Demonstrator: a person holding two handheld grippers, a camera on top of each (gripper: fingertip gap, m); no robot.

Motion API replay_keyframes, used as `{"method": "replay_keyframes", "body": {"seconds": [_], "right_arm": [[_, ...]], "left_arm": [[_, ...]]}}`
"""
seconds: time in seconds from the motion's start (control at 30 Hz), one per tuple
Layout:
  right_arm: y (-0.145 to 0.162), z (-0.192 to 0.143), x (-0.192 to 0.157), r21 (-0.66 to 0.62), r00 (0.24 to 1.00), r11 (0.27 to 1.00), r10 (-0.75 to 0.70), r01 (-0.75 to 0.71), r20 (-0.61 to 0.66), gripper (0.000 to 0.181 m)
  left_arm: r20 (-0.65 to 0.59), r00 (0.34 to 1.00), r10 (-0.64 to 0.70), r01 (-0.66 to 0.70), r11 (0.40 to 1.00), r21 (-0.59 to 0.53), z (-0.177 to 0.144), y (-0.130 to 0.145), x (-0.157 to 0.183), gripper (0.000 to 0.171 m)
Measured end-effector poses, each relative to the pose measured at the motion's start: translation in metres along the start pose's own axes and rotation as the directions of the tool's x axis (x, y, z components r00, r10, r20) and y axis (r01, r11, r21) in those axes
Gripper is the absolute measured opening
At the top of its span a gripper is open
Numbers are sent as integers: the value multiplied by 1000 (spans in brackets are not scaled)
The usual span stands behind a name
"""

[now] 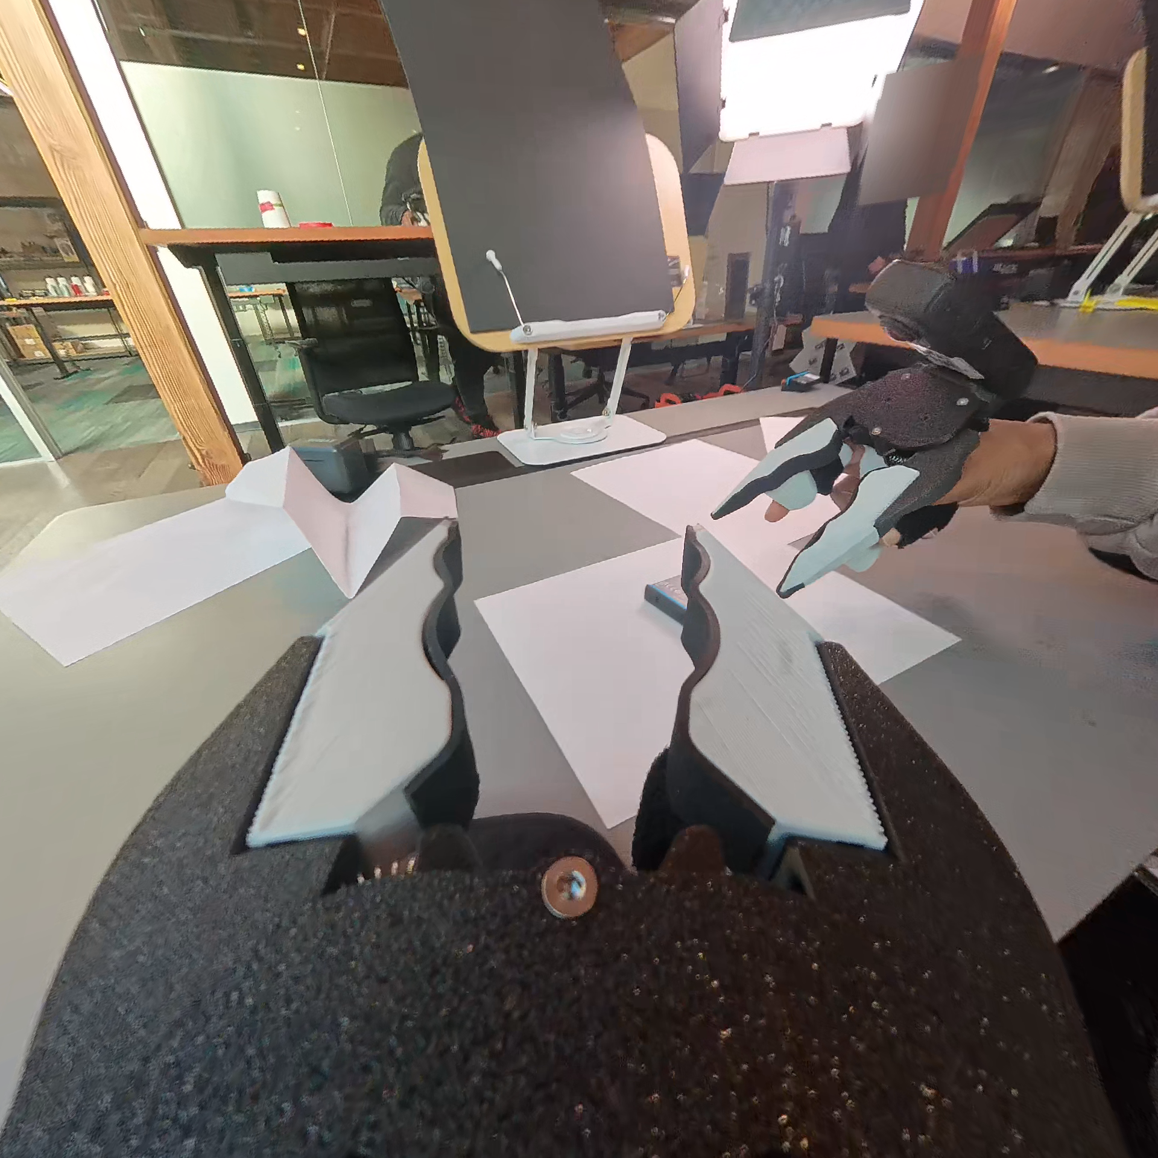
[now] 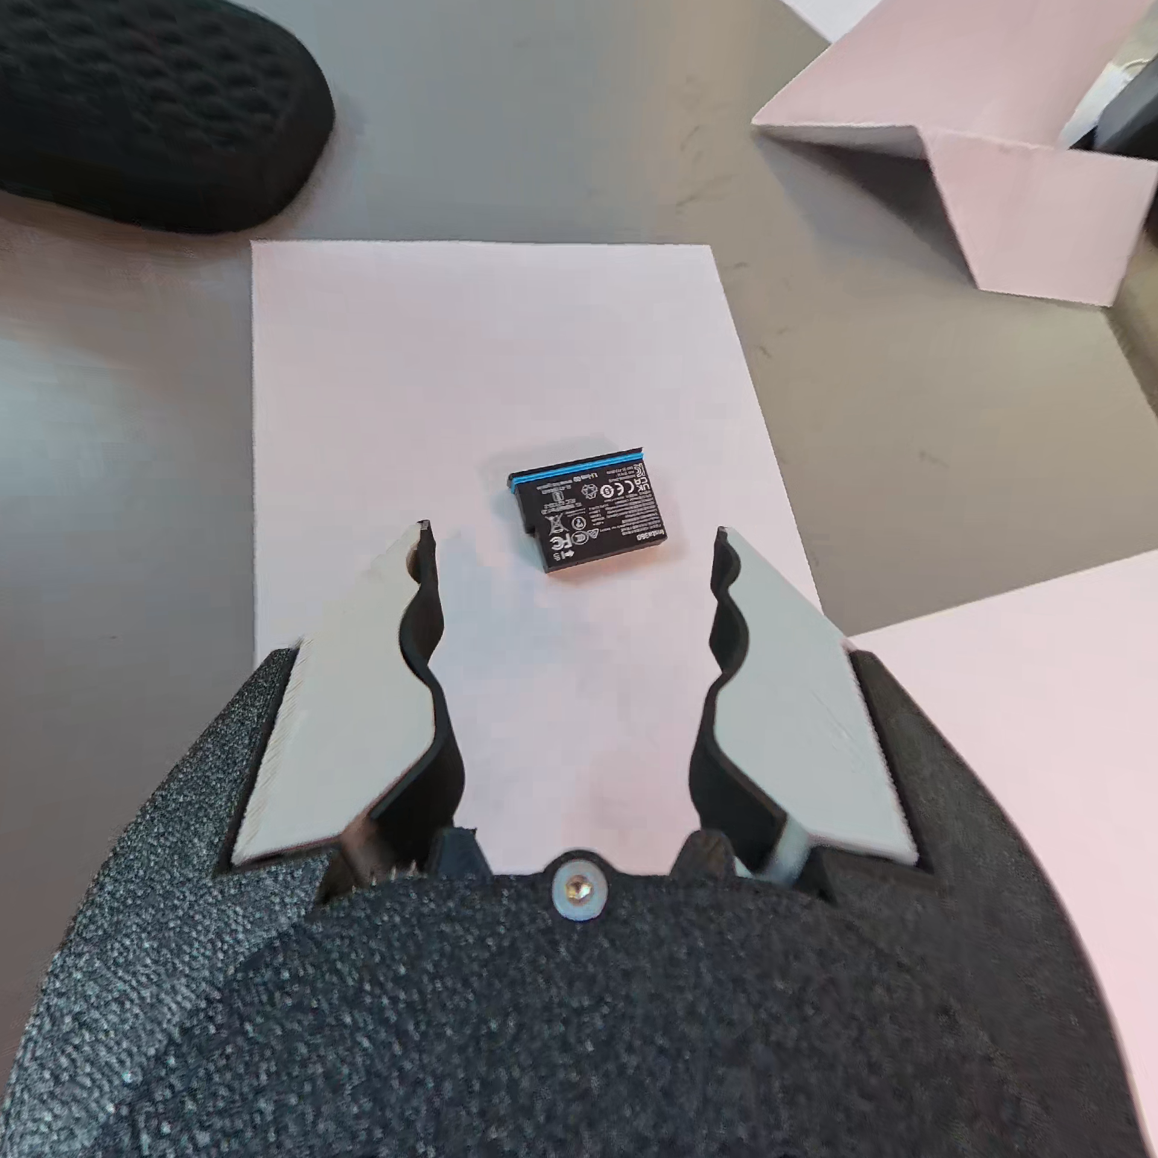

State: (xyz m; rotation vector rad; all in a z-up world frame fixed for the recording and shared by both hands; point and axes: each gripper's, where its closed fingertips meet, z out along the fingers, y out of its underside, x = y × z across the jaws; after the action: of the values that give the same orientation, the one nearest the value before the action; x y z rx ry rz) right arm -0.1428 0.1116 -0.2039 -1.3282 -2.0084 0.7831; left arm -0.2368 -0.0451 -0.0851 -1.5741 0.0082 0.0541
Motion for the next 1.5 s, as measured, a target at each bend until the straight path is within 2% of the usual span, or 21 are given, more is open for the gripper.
{"method": "replay_keyframes", "body": {"seconds": [0.07, 0.13, 0.2, 0.23, 0.33, 0.43, 0.5, 0.57, 0.63, 0.73, 0.87, 0.93, 1.1, 1.2, 1.27, 1.3, 1.33, 1.4, 1.43, 1.5], "right_arm": [[5, 26, 10, -72, 998, 996, -43, 46, 46, 88], [9, 43, 9, -133, 989, 990, -25, 45, 148, 87], [15, 48, 2, -203, 966, 979, 18, 36, 257, 71], [13, 49, 3, -192, 964, 980, 3, 50, 266, 56], [9, 40, 7, -162, 973, 984, -29, 68, 231, 55], [-4, -2, 27, -58, 993, 998, 5, 2, 117, 55], [-5, -49, 60, -1, 997, 998, 69, -69, -30, 55], [11, -103, 103, 41, 971, 985, 173, -169, -167, 55], [46, -159, 155, 62, 901, 961, 274, -269, -336, 55], [123, -233, 234, 79, 746, 905, 391, -418, -538, 56], [231, -296, 331, 139, 537, 814, 490, -564, -687, 56], [272, -309, 375, 183, 464, 769, 537, -612, -705, 56], [351, -315, 467, 237, 291, 661, 585, -712, -757, 56], [394, -314, 493, 210, 218, 608, 552, -765, -805, 56], [409, -315, 499, 208, 192, 603, 530, -770, -826, 57], [412, -322, 501, 228, 156, 611, 509, -758, -846, 74], [407, -329, 500, 247, 143, 629, 502, -737, -853, 82], [365, -340, 488, 269, 196, 730, 483, -628, -854, 83], [328, -339, 473, 275, 267, 791, 476, -547, -838, 82], [243, -318, 411, 294, 486, 861, 482, -414, -729, 77]], "left_arm": [[-30, 1000, -4, 3, 999, -37, 12, 7, -16, 70], [-71, 997, -11, 7, 998, -61, 22, 8, -29, 70], [-92, 996, -8, 1, 997, -78, 28, 8, -40, 70], [-95, 995, -8, 0, 997, -82, 30, 9, -45, 70], [-94, 996, -8, 2, 998, -70, 34, 7, -53, 69], [-91, 996, 18, -22, 999, -49, 38, -4, -55, 69], [-84, 995, 55, -58, 998, -38, 40, -11, -55, 69], [-78, 994, 75, -78, 996, -42, 44, -12, -57, 68], [-81, 995, 57, -62, 996, -64, 52, -6, -59, 68], [-92, 996, 17, -25, 996, -84, 66, -2, -56, 68], [-71, 997, 19, -30, 988, -154, 89, 17, -52, 68], [-62, 998, 1, -13, 981, -194, 102, 28, -48, 68], [-41, 999, 27, -37, 959, -279, 135, 42, -36, 68], [-46, 997, 55, -66, 951, -303, 151, 41, -28, 68], [-57, 997, 60, -75, 952, -298, 158, 38, -22, 68], [-63, 996, 57, -73, 953, -295, 161, 37, -20, 68], [-68, 996, 49, -67, 954, -293, 162, 37, -19, 68], [-78, 996, 33, -54, 958, -281, 163, 35, -17, 68], [-88, 996, 24, -48, 960, -277, 162, 35, -17, 68], [-115, 993, 14, -46, 959, -280, 158, 38, -15, 68]]}}
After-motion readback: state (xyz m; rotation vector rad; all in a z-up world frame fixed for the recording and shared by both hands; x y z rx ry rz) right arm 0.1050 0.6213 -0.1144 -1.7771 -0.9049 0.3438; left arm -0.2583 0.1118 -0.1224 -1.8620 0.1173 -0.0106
